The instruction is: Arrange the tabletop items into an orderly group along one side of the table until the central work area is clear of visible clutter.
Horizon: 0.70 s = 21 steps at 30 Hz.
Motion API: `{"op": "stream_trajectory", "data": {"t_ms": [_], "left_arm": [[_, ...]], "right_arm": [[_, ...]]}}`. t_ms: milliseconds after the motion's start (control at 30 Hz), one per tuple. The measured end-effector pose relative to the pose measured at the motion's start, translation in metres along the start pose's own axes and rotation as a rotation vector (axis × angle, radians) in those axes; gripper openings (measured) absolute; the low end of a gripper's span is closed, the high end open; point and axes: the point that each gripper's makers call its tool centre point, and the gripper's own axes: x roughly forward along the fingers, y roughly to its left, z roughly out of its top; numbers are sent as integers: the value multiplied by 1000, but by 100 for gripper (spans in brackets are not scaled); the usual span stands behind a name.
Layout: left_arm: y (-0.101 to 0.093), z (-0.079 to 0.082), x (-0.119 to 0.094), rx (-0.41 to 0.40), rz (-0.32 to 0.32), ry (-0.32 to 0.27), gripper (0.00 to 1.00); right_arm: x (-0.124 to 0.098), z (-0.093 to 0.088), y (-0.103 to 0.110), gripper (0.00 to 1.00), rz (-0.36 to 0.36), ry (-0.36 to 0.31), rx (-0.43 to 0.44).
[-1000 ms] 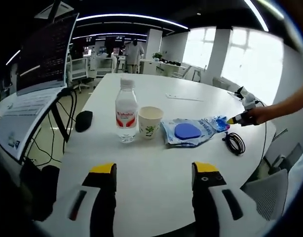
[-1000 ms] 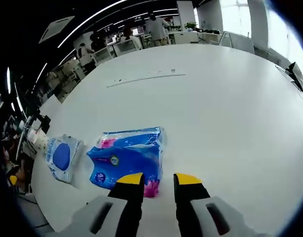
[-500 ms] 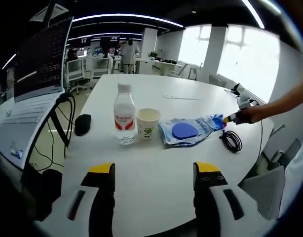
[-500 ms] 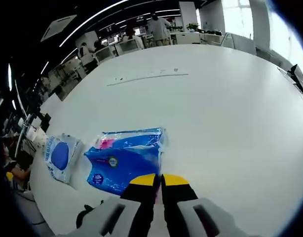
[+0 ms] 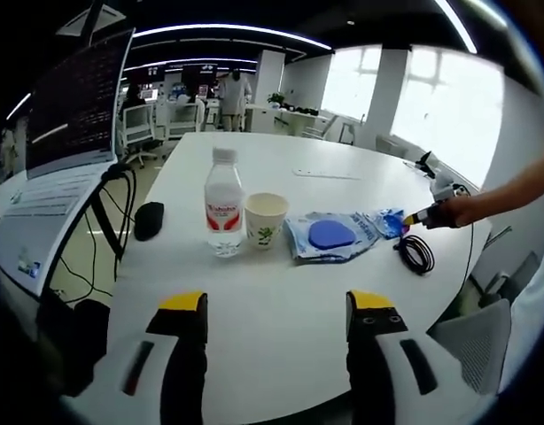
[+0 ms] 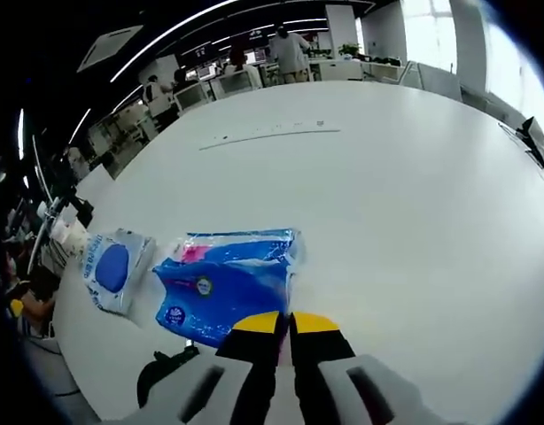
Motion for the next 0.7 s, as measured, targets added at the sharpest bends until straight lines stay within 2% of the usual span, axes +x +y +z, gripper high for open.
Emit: {"op": "stream_trajectory", "data": {"t_ms": [133, 167, 367, 467, 700], "left_arm": [[9, -6, 1, -3, 4, 2, 63], [4, -3, -2, -5, 4, 1, 63], [3, 0, -5, -15, 10, -11, 63], [3, 0, -7, -18, 12, -15, 63], [9, -2, -7, -28, 18, -22, 62]], "right_arm": [[-2, -1, 1, 1, 3, 2, -25], [-1, -1, 2, 1, 7, 1, -28], [-1, 0, 8, 1, 18, -1, -81], [-2, 1, 8, 2, 15, -11, -32], [-4, -5, 8, 7, 11, 8, -26]]}}
